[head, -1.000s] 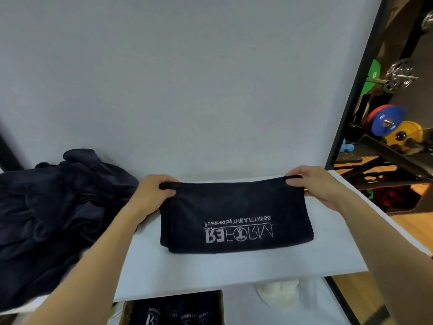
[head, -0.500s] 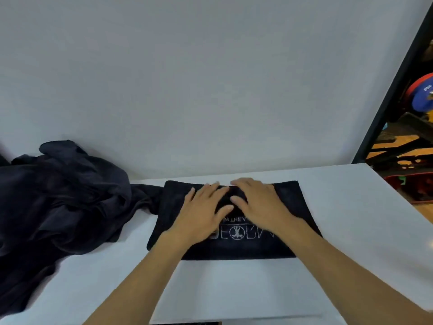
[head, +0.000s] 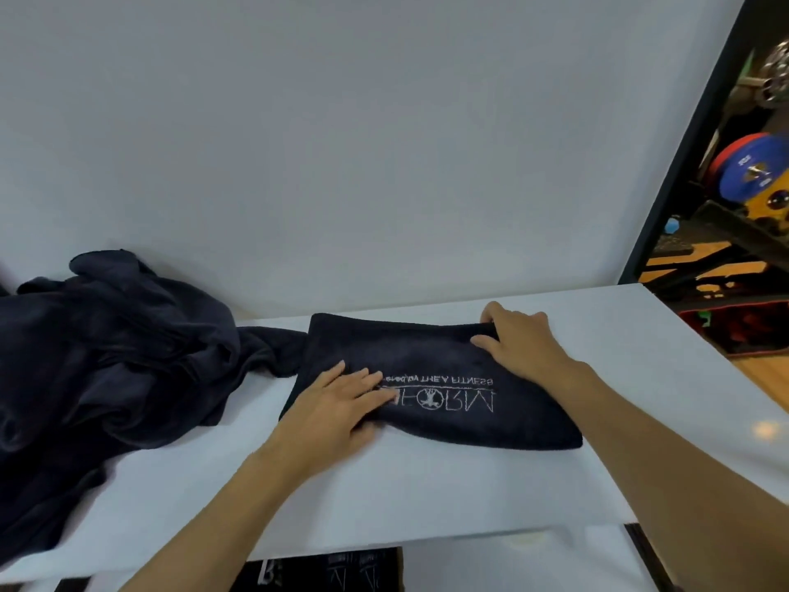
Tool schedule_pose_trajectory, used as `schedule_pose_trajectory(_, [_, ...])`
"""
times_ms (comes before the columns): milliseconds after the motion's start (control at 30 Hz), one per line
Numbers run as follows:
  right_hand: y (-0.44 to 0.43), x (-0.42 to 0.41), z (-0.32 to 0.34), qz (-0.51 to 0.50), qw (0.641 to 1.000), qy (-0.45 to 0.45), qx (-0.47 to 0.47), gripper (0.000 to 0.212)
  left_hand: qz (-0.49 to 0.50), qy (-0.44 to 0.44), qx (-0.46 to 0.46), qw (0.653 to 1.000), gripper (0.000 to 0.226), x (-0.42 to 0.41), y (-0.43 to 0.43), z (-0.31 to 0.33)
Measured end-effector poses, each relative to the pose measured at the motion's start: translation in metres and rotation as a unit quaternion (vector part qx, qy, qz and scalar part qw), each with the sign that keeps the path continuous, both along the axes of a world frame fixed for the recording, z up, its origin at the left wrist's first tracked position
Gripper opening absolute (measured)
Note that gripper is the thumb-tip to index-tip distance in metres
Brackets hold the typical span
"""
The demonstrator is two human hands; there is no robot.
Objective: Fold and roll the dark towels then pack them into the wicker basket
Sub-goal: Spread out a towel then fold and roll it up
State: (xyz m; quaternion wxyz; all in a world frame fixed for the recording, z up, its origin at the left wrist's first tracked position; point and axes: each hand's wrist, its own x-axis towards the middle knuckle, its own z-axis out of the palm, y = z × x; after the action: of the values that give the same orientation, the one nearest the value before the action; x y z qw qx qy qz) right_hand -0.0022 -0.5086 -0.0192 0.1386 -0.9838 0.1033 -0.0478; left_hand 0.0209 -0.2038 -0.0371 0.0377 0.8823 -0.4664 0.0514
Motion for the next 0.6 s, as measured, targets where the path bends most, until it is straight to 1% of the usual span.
schedule_pose_trajectory(67, [-0.008,-0.017,0.007,-0.049,0.997,0.036,0.046,0.025,0.034,-0.049,0.033,0.998,0.044,0.025,-0.013,0.008])
schedule_pose_trajectory(100, [-0.009,-0.027,0.011,-0.074,0.993,0.056,0.076,0.028,0.064,-0.066,0.042,0.995,0.051,0.036,-0.02,0.013])
schedule_pose_trajectory(133, [-0.007,-0.039,0.014,-0.094,0.987,0.076,0.109,0.032,0.11,-0.06,0.051,0.991,0.057,0.045,-0.028,0.016])
schedule_pose_trajectory(167, [-0.003,-0.05,0.017,-0.107,0.98,0.094,0.138,0.037,0.164,-0.027,0.05,0.985,0.059,0.051,-0.037,0.019])
schedule_pose_trajectory(200, [0.004,-0.062,0.018,-0.112,0.974,0.111,0.161,0.043,0.201,0.011,0.032,0.979,0.057,0.052,-0.047,0.023])
schedule_pose_trajectory(233, [0.011,-0.072,0.017,-0.111,0.969,0.124,0.182,0.049,0.207,0.038,-0.008,0.978,0.052,0.049,-0.056,0.026])
schedule_pose_trajectory(267, [0.02,-0.081,0.017,-0.108,0.964,0.132,0.204,0.054,0.172,0.055,-0.058,0.982,0.045,0.041,-0.064,0.024])
schedule_pose_trajectory(300, [0.027,-0.089,0.016,-0.108,0.958,0.135,0.228,0.058,0.116,0.078,-0.084,0.987,0.039,0.03,-0.07,0.019])
schedule_pose_trajectory(333, [0.034,-0.096,0.016,-0.11,0.954,0.134,0.246,0.06,0.062,0.102,-0.079,0.99,0.038,0.015,-0.072,0.012])
schedule_pose_trajectory(367, [0.038,-0.101,0.016,-0.114,0.951,0.131,0.255,0.062,0.026,0.112,-0.054,0.992,0.046,0.002,-0.071,0.002])
schedule_pose_trajectory(400, [0.041,-0.105,0.016,-0.118,0.95,0.129,0.257,0.065,0.016,0.103,-0.029,0.994,0.058,-0.009,-0.066,-0.007])
schedule_pose_trajectory(433, [0.042,-0.108,0.017,-0.121,0.95,0.132,0.256,0.067,0.017,0.067,-0.013,0.998,0.068,-0.015,-0.059,-0.015])
schedule_pose_trajectory(467, [0.044,-0.111,0.017,-0.122,0.95,0.136,0.253,0.068,0.013,0.025,-0.011,1.0,0.07,-0.021,-0.052,-0.018])
schedule_pose_trajectory(533, [0.046,-0.117,0.018,-0.12,0.945,0.143,0.27,0.069,-0.034,-0.031,-0.051,0.998,0.056,-0.035,-0.037,-0.014])
schedule_pose_trajectory(567, [0.048,-0.12,0.018,-0.114,0.937,0.144,0.296,0.069,-0.077,-0.041,-0.095,0.992,0.049,-0.045,-0.03,-0.014])
schedule_pose_trajectory(600, [0.05,-0.123,0.019,-0.107,0.929,0.145,0.323,0.069,-0.12,-0.03,-0.123,0.985,0.048,-0.057,-0.022,-0.013])
